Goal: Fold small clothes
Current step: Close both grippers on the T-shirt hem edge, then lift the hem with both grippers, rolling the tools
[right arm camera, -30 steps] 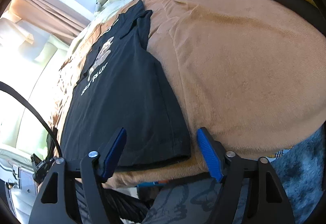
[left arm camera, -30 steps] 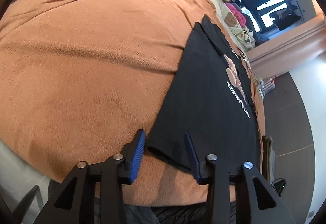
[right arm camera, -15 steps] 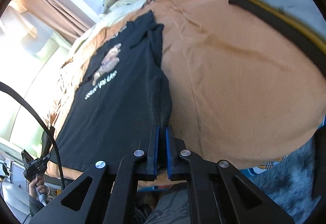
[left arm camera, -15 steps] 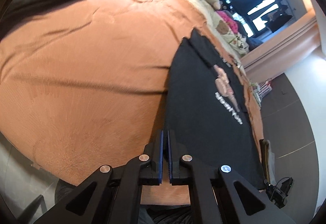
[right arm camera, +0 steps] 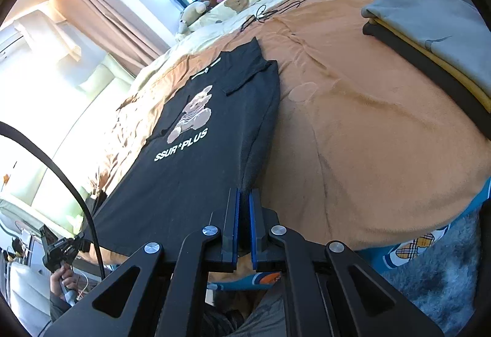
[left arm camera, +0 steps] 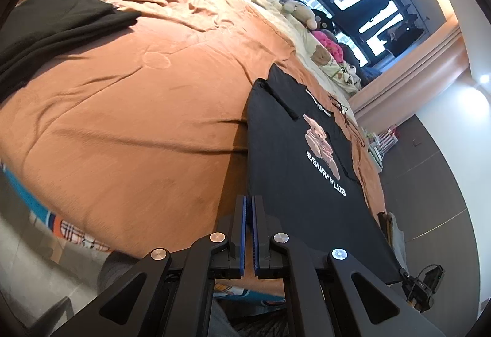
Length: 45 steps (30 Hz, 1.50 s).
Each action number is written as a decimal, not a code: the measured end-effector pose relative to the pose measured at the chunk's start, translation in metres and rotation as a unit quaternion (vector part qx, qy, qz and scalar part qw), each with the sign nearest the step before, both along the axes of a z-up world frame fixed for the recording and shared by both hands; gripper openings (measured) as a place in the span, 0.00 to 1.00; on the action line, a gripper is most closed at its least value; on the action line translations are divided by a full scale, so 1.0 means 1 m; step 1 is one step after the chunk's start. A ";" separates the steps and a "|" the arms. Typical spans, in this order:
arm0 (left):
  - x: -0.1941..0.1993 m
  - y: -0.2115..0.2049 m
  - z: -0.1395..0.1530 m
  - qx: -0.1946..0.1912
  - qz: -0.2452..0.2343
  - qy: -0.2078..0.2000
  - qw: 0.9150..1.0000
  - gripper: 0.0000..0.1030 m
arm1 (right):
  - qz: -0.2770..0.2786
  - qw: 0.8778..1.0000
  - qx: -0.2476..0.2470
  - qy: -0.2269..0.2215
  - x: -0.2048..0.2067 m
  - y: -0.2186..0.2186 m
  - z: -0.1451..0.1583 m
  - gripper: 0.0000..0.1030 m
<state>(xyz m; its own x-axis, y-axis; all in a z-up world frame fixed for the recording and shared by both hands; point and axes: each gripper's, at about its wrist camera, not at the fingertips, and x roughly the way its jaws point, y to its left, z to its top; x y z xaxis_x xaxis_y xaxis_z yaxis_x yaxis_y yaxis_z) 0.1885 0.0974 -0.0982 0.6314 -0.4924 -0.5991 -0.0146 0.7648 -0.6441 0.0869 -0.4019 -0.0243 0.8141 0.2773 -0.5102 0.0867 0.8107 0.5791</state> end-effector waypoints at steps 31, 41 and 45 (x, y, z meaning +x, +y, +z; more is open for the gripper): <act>0.016 0.008 -0.081 -0.035 -0.006 0.091 0.995 0.45 | -0.021 0.998 0.034 0.046 0.009 -0.012 -0.052 0.02; 0.013 0.013 -0.084 -0.060 -0.011 0.098 0.993 0.45 | -0.015 0.998 0.041 0.047 0.009 -0.018 -0.058 0.02; 0.013 0.014 -0.088 -0.097 -0.016 0.093 0.991 0.45 | -0.015 0.998 0.045 0.048 0.009 -0.017 -0.061 0.02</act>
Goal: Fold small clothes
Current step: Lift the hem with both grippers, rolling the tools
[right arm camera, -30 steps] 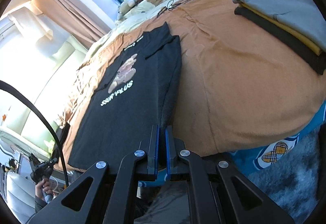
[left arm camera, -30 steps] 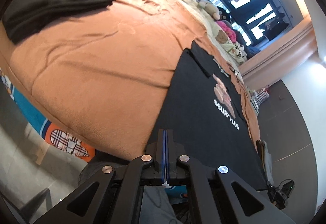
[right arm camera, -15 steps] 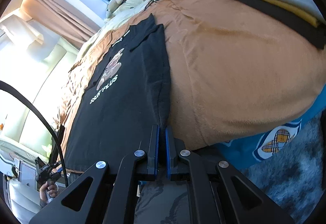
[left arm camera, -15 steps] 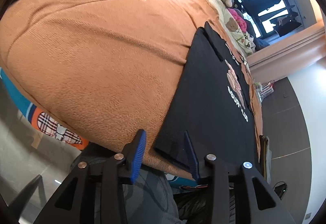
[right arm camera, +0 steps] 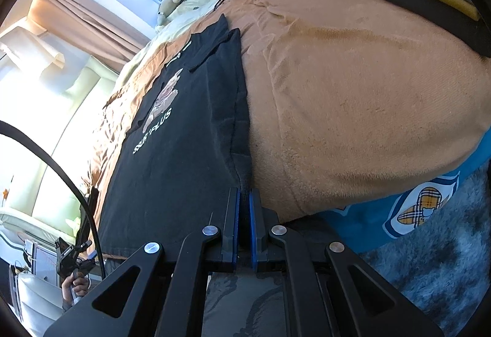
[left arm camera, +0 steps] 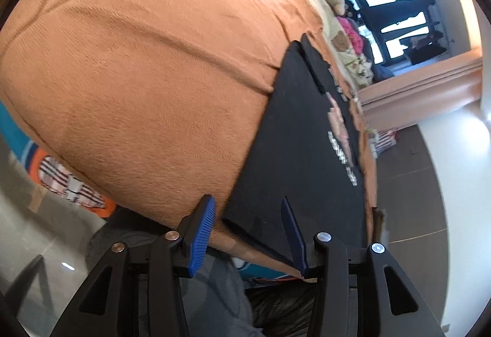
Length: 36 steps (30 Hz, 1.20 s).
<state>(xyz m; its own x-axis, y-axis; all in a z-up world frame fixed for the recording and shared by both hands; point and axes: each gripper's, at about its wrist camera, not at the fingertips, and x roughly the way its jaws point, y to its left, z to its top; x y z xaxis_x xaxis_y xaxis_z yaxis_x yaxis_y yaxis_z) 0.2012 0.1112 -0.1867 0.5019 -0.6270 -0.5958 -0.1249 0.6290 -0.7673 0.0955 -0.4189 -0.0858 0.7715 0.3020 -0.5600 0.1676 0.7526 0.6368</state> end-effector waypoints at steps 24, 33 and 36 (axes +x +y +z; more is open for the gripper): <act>0.009 -0.010 -0.001 0.013 0.011 -0.007 1.000 0.23 | 0.005 0.996 0.091 0.008 0.012 -0.004 -0.042 0.04; 0.009 -0.010 0.002 0.022 0.008 -0.010 1.000 0.23 | -0.008 0.998 0.067 0.002 -0.004 -0.006 -0.036 0.54; 0.008 -0.010 0.001 0.023 0.008 -0.011 1.000 0.23 | 0.000 0.996 0.085 0.000 -0.005 -0.004 -0.041 0.54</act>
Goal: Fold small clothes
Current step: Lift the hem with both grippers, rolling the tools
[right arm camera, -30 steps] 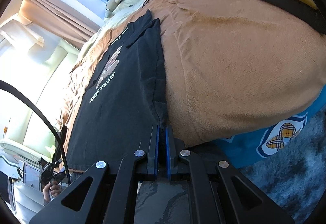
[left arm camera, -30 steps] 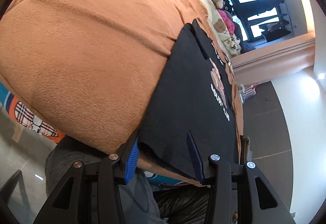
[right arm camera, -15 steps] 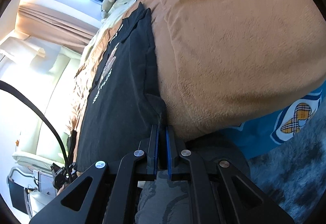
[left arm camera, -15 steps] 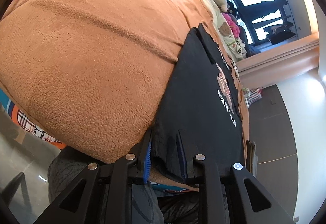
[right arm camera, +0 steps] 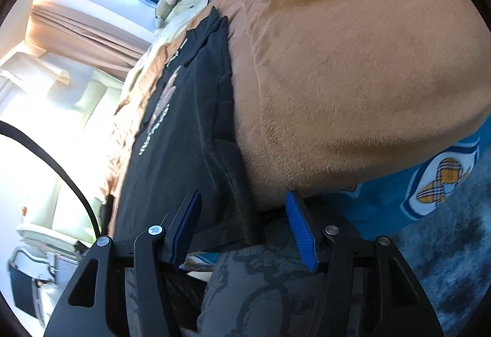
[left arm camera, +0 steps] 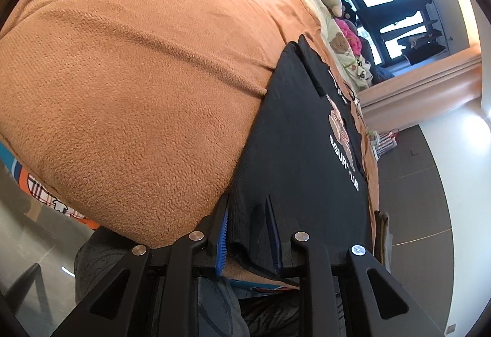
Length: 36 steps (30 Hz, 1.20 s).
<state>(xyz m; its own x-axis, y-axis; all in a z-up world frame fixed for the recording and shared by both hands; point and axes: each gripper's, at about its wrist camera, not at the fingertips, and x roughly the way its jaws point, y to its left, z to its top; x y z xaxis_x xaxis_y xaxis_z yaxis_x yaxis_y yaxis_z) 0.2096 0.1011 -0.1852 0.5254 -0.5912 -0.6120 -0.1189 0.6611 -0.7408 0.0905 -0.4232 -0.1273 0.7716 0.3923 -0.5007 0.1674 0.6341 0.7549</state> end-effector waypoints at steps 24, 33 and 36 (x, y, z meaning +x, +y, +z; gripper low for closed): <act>0.001 0.007 -0.003 0.012 0.006 -0.002 1.000 0.04 | 0.037 0.999 0.018 -0.026 0.025 0.019 0.001 0.35; -0.007 0.013 0.027 0.000 0.005 -0.052 0.999 0.02 | 0.011 0.999 -0.025 -0.034 0.004 0.023 0.041 0.02; -0.009 0.014 0.040 -0.012 0.002 -0.063 0.998 0.02 | 0.012 0.998 -0.021 -0.055 -0.011 0.022 0.054 0.02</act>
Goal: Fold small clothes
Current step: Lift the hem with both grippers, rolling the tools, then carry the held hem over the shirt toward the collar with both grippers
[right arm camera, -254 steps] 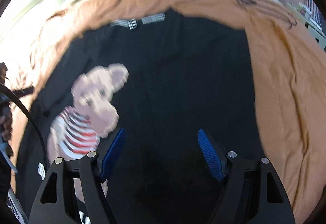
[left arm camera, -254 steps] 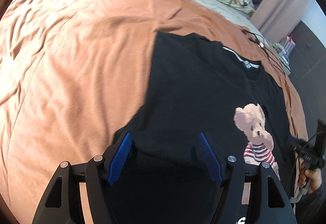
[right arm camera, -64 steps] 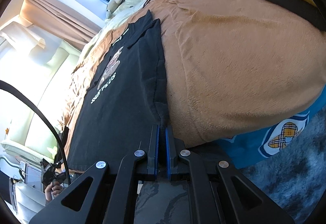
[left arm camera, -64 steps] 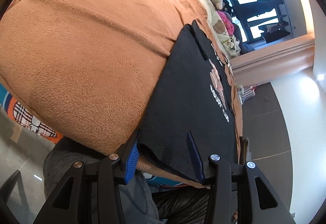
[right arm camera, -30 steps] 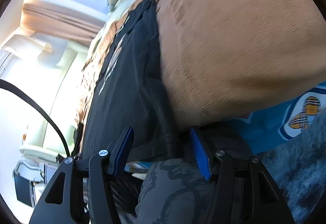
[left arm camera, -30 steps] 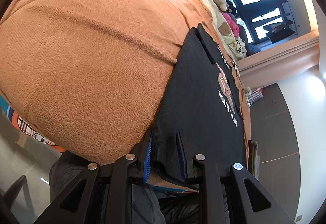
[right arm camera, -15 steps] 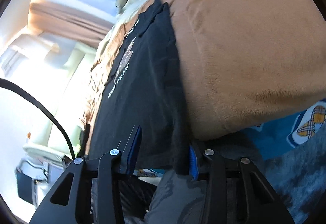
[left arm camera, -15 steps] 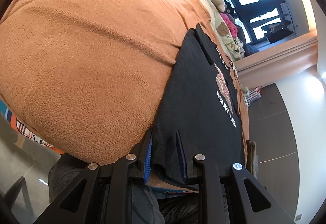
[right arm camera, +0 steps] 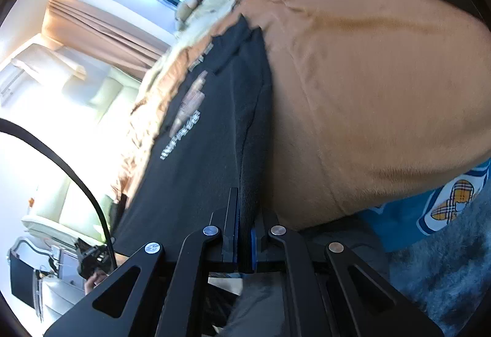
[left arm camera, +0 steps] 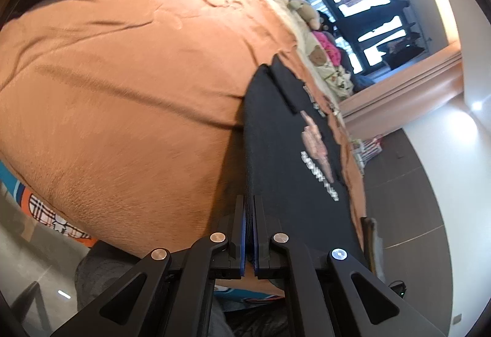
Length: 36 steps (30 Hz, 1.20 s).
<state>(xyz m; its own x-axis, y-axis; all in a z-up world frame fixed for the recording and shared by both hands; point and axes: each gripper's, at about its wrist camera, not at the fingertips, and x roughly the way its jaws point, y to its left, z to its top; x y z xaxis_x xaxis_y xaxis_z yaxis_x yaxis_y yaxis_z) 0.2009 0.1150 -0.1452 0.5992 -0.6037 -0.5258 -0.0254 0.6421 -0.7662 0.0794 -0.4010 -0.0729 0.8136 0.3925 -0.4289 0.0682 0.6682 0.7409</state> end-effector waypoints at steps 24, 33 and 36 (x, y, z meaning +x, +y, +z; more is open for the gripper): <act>-0.069 0.025 0.071 -0.015 0.002 -0.068 0.998 0.02 | 0.022 0.996 -0.014 -0.089 -0.066 -0.001 0.059 0.02; -0.122 0.034 0.091 -0.021 0.004 -0.096 0.995 0.02 | 0.023 0.993 -0.024 -0.116 -0.100 -0.004 0.058 0.02; -0.138 0.035 0.092 -0.021 0.002 -0.101 0.995 0.02 | 0.022 0.993 -0.022 -0.116 -0.108 -0.005 0.052 0.02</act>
<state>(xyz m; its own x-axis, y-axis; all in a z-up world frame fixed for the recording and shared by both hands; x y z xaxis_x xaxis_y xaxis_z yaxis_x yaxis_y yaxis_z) 0.0634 0.1496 -0.0528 0.6922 -0.6198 -0.3697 0.1291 0.6104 -0.7815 -0.0290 -0.4064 -0.0206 0.8752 0.4147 -0.2490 -0.1312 0.6990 0.7030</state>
